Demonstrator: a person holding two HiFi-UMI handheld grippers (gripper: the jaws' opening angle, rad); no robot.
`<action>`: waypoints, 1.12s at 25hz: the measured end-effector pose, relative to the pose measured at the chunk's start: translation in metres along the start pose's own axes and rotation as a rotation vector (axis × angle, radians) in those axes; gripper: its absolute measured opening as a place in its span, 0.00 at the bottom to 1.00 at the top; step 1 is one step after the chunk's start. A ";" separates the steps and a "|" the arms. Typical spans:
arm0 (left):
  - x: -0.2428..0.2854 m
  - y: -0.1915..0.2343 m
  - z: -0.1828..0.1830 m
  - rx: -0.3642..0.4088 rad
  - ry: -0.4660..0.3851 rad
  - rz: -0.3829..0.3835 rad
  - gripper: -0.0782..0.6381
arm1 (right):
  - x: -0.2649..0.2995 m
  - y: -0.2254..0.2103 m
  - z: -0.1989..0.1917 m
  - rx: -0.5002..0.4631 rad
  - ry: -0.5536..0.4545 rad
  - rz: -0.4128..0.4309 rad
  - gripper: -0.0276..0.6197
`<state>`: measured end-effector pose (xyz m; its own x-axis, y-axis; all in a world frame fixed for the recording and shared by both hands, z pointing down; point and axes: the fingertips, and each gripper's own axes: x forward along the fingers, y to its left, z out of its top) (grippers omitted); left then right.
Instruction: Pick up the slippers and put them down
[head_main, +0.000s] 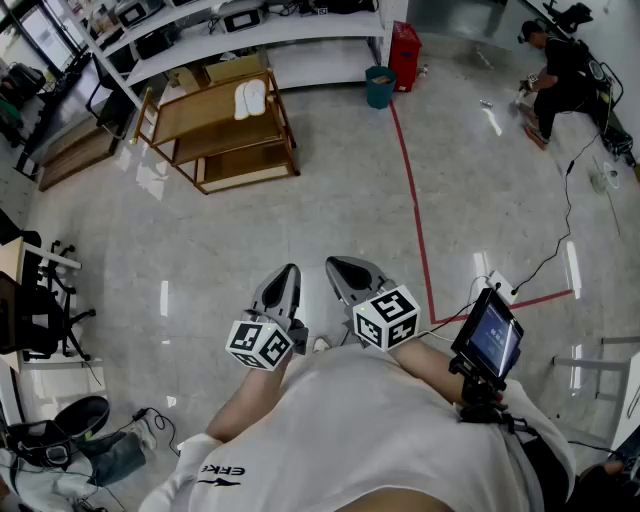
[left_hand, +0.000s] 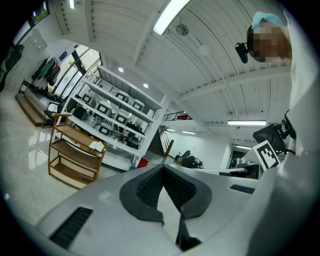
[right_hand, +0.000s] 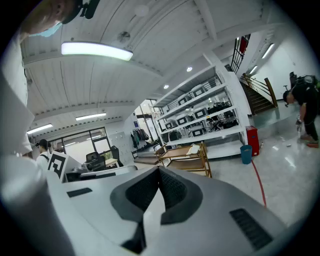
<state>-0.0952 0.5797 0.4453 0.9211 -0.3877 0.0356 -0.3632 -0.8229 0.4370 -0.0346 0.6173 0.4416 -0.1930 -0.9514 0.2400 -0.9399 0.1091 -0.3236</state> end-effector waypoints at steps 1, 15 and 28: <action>0.002 0.001 0.001 -0.001 -0.001 0.001 0.11 | 0.002 -0.001 0.001 0.000 0.001 0.002 0.05; 0.002 -0.005 -0.012 -0.005 0.004 0.018 0.11 | -0.008 -0.007 -0.006 0.027 -0.013 0.017 0.05; 0.031 -0.042 -0.017 0.019 -0.007 0.082 0.11 | -0.035 -0.042 0.006 0.060 -0.013 0.092 0.05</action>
<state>-0.0485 0.6096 0.4433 0.8870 -0.4573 0.0638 -0.4402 -0.7958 0.4159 0.0138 0.6444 0.4414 -0.2742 -0.9417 0.1951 -0.8995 0.1794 -0.3984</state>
